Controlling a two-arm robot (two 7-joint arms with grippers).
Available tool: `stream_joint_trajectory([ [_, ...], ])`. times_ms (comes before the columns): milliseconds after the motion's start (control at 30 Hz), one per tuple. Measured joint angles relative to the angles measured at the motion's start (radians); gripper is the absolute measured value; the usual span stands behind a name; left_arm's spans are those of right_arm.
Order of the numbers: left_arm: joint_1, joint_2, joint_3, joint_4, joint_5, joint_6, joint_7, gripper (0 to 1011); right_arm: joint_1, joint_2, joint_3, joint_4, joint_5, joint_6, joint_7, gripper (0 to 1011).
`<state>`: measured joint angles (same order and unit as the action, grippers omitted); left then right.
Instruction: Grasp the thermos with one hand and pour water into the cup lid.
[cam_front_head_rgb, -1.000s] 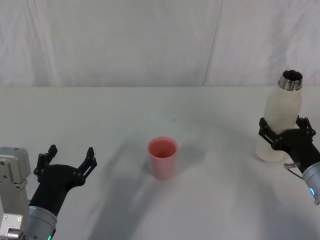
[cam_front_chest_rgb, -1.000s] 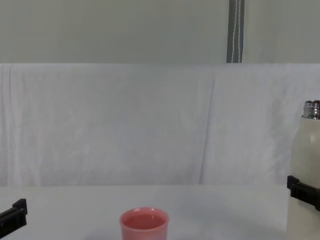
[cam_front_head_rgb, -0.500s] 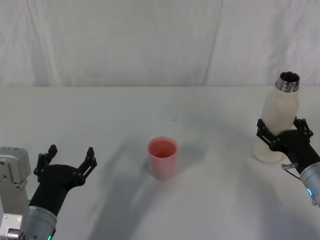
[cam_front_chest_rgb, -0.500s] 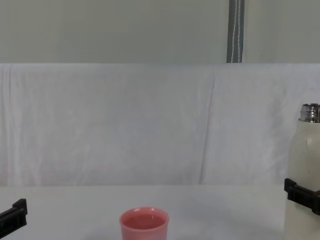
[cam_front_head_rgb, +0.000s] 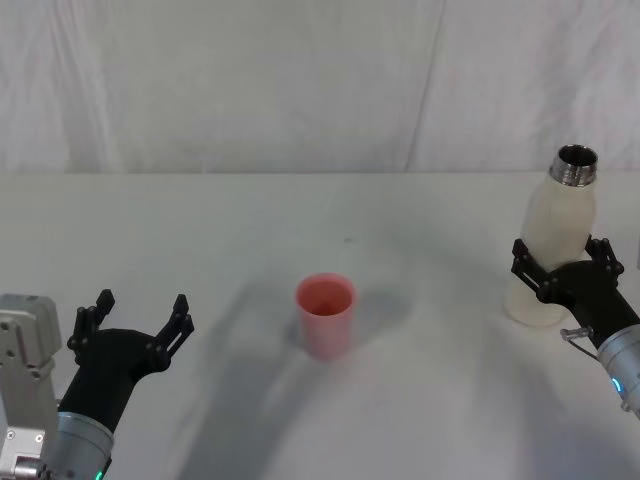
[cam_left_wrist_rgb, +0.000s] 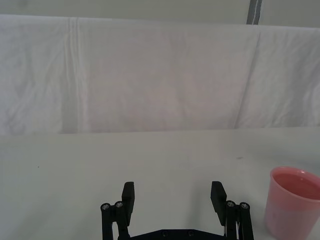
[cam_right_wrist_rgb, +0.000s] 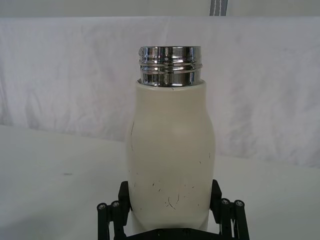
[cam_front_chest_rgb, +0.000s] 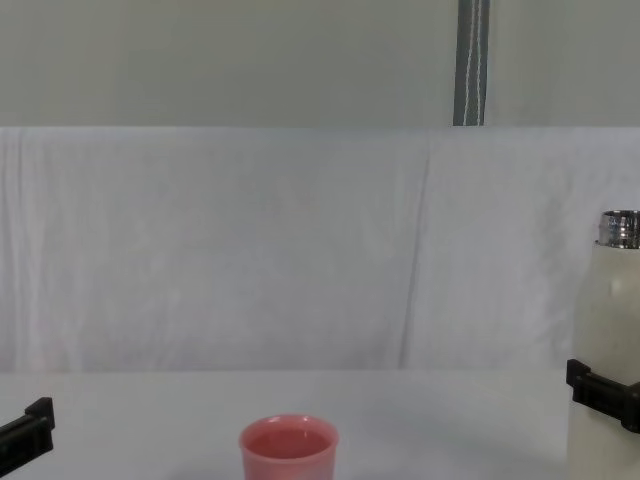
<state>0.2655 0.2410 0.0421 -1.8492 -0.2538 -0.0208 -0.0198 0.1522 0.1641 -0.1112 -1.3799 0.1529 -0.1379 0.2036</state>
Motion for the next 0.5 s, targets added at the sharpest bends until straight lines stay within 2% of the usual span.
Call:
stream_joint_trajectory([
  [500,0.000,0.000,0.000,0.000,0.000,0.000,0.000,1001,0.003,-0.003,0.000,0.008,0.000,-0.003,-0.001,951],
])
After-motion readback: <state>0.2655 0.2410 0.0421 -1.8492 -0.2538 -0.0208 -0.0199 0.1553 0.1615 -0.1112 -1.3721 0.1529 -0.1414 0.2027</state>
